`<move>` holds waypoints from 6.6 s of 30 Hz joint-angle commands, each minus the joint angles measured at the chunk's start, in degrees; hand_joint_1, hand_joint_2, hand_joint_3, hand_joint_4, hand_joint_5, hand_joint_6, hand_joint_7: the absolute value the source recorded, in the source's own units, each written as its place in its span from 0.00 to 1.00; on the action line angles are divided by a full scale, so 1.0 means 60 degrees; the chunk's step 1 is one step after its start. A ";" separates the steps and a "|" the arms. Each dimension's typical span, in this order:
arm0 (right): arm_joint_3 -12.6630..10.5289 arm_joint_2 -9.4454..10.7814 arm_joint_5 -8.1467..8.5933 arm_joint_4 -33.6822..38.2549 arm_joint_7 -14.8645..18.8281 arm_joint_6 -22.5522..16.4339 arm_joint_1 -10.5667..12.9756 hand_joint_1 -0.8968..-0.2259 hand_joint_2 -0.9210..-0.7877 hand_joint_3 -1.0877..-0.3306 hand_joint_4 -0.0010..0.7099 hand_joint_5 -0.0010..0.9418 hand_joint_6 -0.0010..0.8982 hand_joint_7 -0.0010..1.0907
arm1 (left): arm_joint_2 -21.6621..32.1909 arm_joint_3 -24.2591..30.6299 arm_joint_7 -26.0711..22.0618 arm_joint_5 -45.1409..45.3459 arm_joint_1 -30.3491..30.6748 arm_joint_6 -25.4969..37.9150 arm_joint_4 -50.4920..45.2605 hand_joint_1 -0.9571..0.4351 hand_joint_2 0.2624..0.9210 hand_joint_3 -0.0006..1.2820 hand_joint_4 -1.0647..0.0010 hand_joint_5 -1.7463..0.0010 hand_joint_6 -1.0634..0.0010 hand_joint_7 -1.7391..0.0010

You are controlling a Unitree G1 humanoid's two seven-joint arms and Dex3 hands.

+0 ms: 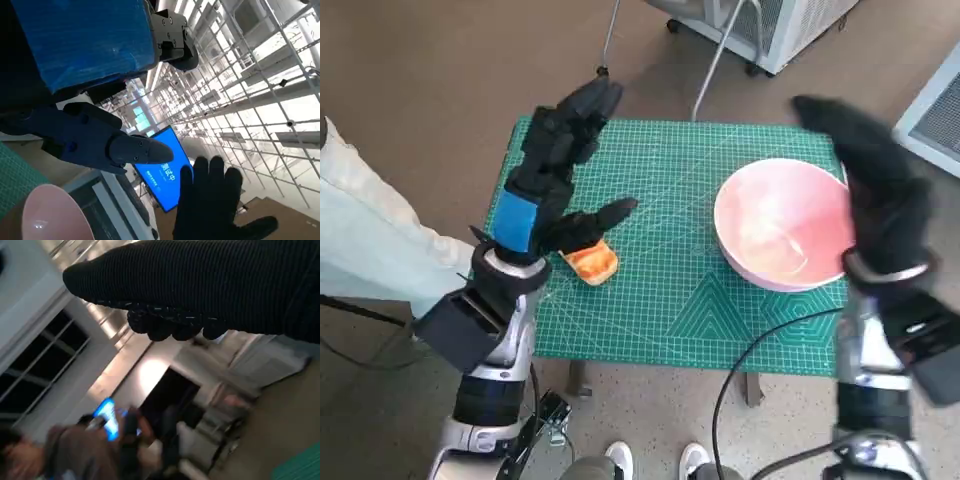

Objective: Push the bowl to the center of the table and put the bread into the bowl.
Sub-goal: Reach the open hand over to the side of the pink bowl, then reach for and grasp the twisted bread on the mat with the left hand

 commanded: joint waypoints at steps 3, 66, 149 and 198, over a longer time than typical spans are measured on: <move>-0.0846 -0.0492 -0.0174 0.1659 -0.0650 -0.0144 -0.0192 0.45 0.00 0.34 0.22 0.05 0.00 0.55 | 0.0025 0.0163 -0.0145 -0.0238 0.0084 -0.0131 0.0149 0.45 1.00 0.18 0.73 1.00 0.96 0.66; -0.1493 0.1054 -0.0821 0.8956 -0.2372 0.2902 -0.2376 0.53 0.00 0.32 0.31 0.00 0.16 0.29 | 0.0644 0.0693 0.0140 0.0169 0.0974 -0.0252 -0.0433 0.43 1.00 0.20 0.73 1.00 0.80 0.85; 0.1340 0.0770 -0.0711 0.1739 0.1686 -0.0909 -0.1337 0.38 0.00 0.31 0.39 0.02 0.00 0.76 | 0.5710 -0.2974 -0.2898 0.6499 -0.2326 0.0447 0.3651 0.36 0.85 0.00 0.75 1.00 0.62 0.97; 0.1188 0.0615 -0.0128 -0.0227 0.1621 -0.0028 -0.0331 0.32 0.00 0.38 0.36 0.03 0.00 0.74 | 0.3077 -0.6105 -0.0296 0.8920 -0.4495 0.0194 0.9302 0.50 0.89 0.01 0.64 0.98 0.57 0.96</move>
